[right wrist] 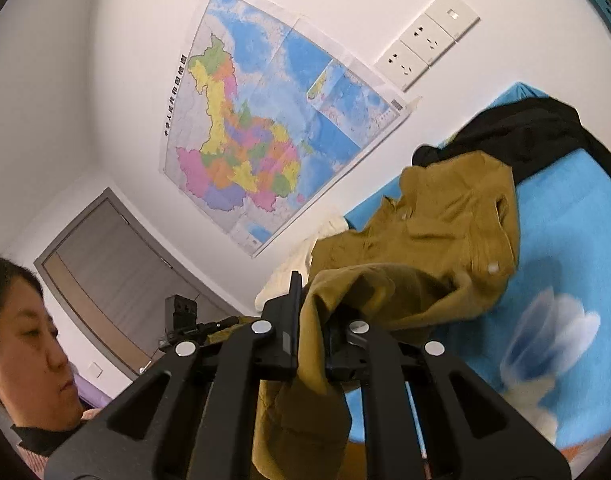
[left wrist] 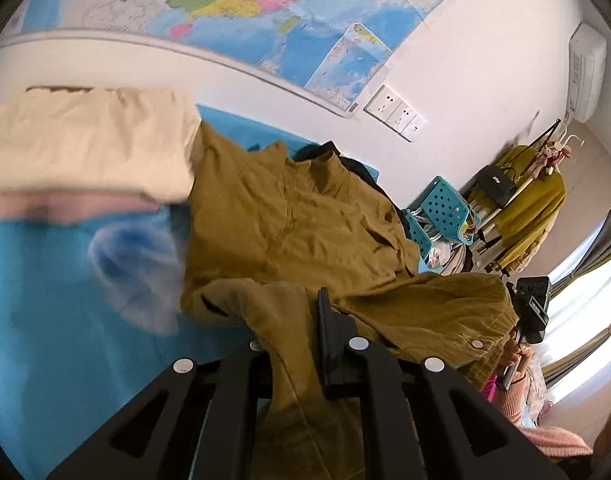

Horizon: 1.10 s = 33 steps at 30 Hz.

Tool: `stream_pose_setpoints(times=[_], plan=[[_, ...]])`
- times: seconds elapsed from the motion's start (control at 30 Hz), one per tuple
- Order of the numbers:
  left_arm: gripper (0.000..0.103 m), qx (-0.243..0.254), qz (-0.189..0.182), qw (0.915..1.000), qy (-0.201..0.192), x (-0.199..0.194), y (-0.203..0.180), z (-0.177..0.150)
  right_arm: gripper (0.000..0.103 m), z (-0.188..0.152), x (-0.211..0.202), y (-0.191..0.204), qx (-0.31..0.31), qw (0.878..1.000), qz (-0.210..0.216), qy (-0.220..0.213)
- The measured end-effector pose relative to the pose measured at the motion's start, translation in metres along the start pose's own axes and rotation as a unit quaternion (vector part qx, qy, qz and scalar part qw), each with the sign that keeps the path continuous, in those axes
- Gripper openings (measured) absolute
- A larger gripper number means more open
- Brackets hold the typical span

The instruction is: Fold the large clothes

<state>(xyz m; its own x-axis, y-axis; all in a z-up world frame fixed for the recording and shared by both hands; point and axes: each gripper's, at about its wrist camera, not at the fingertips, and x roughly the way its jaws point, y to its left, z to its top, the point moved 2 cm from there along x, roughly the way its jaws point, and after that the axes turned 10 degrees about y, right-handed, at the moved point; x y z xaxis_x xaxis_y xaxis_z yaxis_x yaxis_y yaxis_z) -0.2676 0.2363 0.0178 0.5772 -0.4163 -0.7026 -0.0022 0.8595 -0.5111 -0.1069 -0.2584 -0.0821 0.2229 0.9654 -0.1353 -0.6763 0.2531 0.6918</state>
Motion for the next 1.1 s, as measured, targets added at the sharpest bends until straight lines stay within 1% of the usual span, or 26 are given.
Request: stream_pose_setpoints(times=[0.07,0.23,0.47,0.53,0.6,0.77,0.93,1.1], plan=[[0.007,-0.001,0.006,1.0,0.003,0.002,0.0,0.016,0.008,0.011,0.004,-0.002,-0.002,1.0,-0.003,-0.003],[0.007,-0.009,0.009,0.9999,0.008,0.007,0.004,0.049,0.008,0.046,0.016,-0.016,0.011,1.0,-0.009,-0.013],[0.008,-0.017,0.015,0.9995,0.02,0.023,0.017,0.091,0.008,0.085,0.04,-0.034,0.029,0.999,-0.017,-0.008],[0.008,-0.021,0.018,0.9993,0.025,0.028,0.02,0.101,0.008,0.097,0.049,-0.039,0.033,0.999,-0.026,-0.005],[0.008,-0.029,0.022,0.9989,0.031,0.034,0.024,0.11,0.008,0.105,0.055,-0.045,0.03,0.999,-0.035,0.0],[0.008,-0.034,0.041,0.9976,0.044,0.05,0.03,0.132,0.008,0.124,0.069,-0.071,0.054,0.998,-0.04,0.006],[0.008,-0.046,0.05,0.9965,0.049,0.063,0.037,0.151,0.008,0.138,0.083,-0.093,0.077,0.996,-0.047,0.015],[0.008,-0.05,0.06,0.9956,0.052,0.073,0.043,0.169,0.008,0.15,0.094,-0.108,0.091,0.994,-0.052,0.02]])
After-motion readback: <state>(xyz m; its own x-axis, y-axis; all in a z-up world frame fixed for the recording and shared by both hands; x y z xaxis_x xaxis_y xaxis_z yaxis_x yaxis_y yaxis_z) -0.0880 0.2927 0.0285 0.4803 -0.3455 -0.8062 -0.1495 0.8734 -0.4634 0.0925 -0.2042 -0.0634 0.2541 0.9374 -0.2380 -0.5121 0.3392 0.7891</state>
